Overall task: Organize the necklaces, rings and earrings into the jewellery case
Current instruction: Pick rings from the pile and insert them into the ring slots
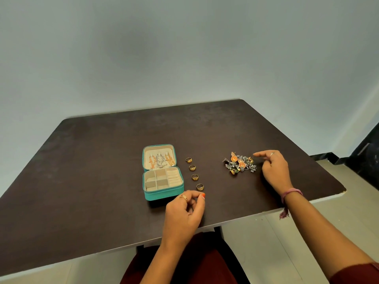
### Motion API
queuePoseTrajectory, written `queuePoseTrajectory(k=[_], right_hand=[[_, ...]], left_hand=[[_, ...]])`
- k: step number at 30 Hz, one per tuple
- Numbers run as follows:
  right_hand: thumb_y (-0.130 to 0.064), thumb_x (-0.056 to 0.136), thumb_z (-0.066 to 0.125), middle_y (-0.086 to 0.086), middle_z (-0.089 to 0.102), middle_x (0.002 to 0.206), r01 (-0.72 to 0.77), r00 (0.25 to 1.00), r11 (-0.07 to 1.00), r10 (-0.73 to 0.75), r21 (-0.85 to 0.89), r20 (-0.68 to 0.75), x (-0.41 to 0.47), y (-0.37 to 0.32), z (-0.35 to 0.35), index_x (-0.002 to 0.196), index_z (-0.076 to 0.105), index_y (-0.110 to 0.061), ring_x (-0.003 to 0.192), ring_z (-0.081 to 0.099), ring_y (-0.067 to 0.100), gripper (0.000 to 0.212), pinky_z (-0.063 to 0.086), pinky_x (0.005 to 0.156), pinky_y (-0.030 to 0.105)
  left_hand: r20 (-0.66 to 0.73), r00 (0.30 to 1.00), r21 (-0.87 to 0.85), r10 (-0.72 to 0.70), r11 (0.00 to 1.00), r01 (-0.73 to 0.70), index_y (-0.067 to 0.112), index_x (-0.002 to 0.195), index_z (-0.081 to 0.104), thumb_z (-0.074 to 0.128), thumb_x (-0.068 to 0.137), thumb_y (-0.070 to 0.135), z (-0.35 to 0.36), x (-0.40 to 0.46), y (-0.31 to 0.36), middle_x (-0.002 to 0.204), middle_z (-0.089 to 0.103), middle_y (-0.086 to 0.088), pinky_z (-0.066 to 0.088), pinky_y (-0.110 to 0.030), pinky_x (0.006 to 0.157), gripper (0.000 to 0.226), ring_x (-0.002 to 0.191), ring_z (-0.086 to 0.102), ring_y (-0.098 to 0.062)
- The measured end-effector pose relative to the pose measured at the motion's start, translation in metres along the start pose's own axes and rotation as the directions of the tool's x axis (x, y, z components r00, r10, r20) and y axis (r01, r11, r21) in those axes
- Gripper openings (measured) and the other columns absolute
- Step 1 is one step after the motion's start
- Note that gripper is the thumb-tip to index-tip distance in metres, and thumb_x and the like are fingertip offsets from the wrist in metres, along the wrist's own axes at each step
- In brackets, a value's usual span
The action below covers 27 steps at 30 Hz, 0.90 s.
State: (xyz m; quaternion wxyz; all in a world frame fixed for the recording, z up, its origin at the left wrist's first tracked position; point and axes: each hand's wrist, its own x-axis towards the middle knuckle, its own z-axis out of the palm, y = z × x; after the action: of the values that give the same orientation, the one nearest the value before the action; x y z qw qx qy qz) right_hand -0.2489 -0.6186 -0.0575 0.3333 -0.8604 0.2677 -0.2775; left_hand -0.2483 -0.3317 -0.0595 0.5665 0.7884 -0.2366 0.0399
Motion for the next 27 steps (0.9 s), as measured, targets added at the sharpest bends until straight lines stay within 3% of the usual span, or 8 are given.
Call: queuePoseTrajectory(k=[4, 9, 12, 15, 18, 20, 22, 27], right_hand=[[0.012, 0.085, 0.037, 0.011, 0.056, 0.116, -0.005, 0.999, 0.999, 0.007, 0.045, -0.038, 0.0, -0.002, 0.0, 0.101, 0.069, -0.013, 0.089, 0.048, 0.011, 0.044, 0.036, 0.07, 0.018], [0.007, 0.087, 0.043, 0.006, 0.059, 0.107, 0.074, 0.996, 0.993, -0.069, 0.092, -0.051, -0.005, -0.015, 0.008, 0.096, 0.069, -0.019, 0.062, 0.05, 0.014, 0.038, 0.038, 0.053, 0.02], [0.003, 0.089, 0.049, -0.002, 0.06, 0.1, 0.121, 0.993, 0.971, -0.116, 0.204, -0.038, -0.01, -0.036, 0.013, 0.094, 0.069, -0.023, 0.074, 0.059, 0.016, 0.033, 0.047, 0.063, 0.022], [0.001, 0.089, 0.053, -0.002, 0.065, 0.097, 0.16, 0.968, 0.929, -0.214, 0.333, 0.13, -0.023, -0.057, 0.021, 0.092, 0.068, -0.026, 0.079, 0.06, 0.004, 0.032, 0.046, 0.07, 0.014], [-0.01, 0.088, 0.063, -0.005, 0.064, 0.099, 0.324, 0.826, 0.904, -0.413, 0.278, 0.384, -0.039, -0.067, 0.033, 0.1, 0.068, -0.027, 0.086, 0.059, 0.002, 0.02, 0.043, 0.075, 0.011], [-0.024, 0.086, 0.068, -0.008, 0.06, 0.105, 0.417, 0.699, 0.879, -0.472, 0.229, 0.537, -0.048, -0.07, 0.043, 0.108, 0.067, -0.025, 0.092, 0.057, 0.001, 0.022, 0.044, 0.079, 0.01], [-0.036, 0.084, 0.069, -0.011, 0.057, 0.109, 0.48, 0.629, 0.857, -0.484, 0.186, 0.608, -0.054, -0.072, 0.051, 0.112, 0.065, -0.027, 0.097, 0.056, 0.001, 0.029, 0.046, 0.087, 0.016], [-0.044, 0.087, 0.062, -0.017, 0.057, 0.113, 0.549, 0.643, 0.83, -0.493, 0.097, 0.586, -0.059, -0.073, 0.057, 0.113, 0.063, -0.034, 0.104, 0.048, 0.0, 0.028, 0.042, 0.092, 0.019]], left_hand=[[-0.059, 0.997, -0.046, 0.042, 0.998, -0.045, 0.029, 0.082, 0.067, 0.065, 0.088, 0.011, -0.01, 0.002, 0.007, 0.065, 0.057, 0.006, 0.037, -0.013, 0.05, 0.019, 0.055, 0.05, -0.007], [-0.14, 0.981, -0.034, 0.131, 0.99, -0.137, 0.033, 0.08, 0.063, 0.067, 0.086, 0.007, -0.025, 0.007, 0.011, 0.063, 0.057, 0.003, 0.042, -0.014, 0.051, 0.027, 0.057, 0.052, -0.011], [-0.201, 0.962, 0.012, 0.183, 0.983, -0.184, 0.033, 0.081, 0.064, 0.066, 0.085, 0.014, -0.038, 0.015, 0.009, 0.06, 0.06, 0.0, 0.044, -0.017, 0.048, 0.019, 0.059, 0.057, -0.017], [-0.216, 0.953, 0.046, 0.213, 0.977, -0.208, 0.025, 0.087, 0.067, 0.061, 0.086, 0.022, -0.054, 0.023, 0.002, 0.077, 0.067, 0.005, 0.052, -0.025, 0.054, 0.007, 0.073, 0.064, -0.014], [-0.209, 0.956, 0.132, 0.207, 0.974, -0.182, 0.029, 0.097, 0.063, 0.057, 0.088, 0.035, -0.072, 0.038, -0.008, 0.097, 0.061, 0.015, 0.051, -0.019, 0.064, 0.012, 0.089, 0.062, -0.006], [-0.137, 0.984, 0.196, 0.115, 0.977, -0.086, 0.036, 0.11, 0.056, 0.056, 0.086, 0.051, -0.083, 0.048, -0.017, 0.106, 0.052, 0.021, 0.046, -0.017, 0.077, 0.028, 0.101, 0.054, -0.004], [-0.025, 0.998, 0.25, -0.053, 0.967, 0.057, 0.032, 0.128, 0.046, 0.059, 0.08, 0.063, -0.093, 0.056, -0.028, 0.12, 0.041, 0.021, 0.038, -0.022, 0.091, 0.059, 0.115, 0.041, 0.0], [0.177, 0.946, 0.295, -0.271, 0.932, 0.212, 0.025, 0.145, 0.027, 0.056, 0.056, 0.084, -0.105, 0.06, -0.042, 0.13, 0.025, 0.019, 0.03, -0.029, 0.105, 0.111, 0.124, 0.025, -0.002]])
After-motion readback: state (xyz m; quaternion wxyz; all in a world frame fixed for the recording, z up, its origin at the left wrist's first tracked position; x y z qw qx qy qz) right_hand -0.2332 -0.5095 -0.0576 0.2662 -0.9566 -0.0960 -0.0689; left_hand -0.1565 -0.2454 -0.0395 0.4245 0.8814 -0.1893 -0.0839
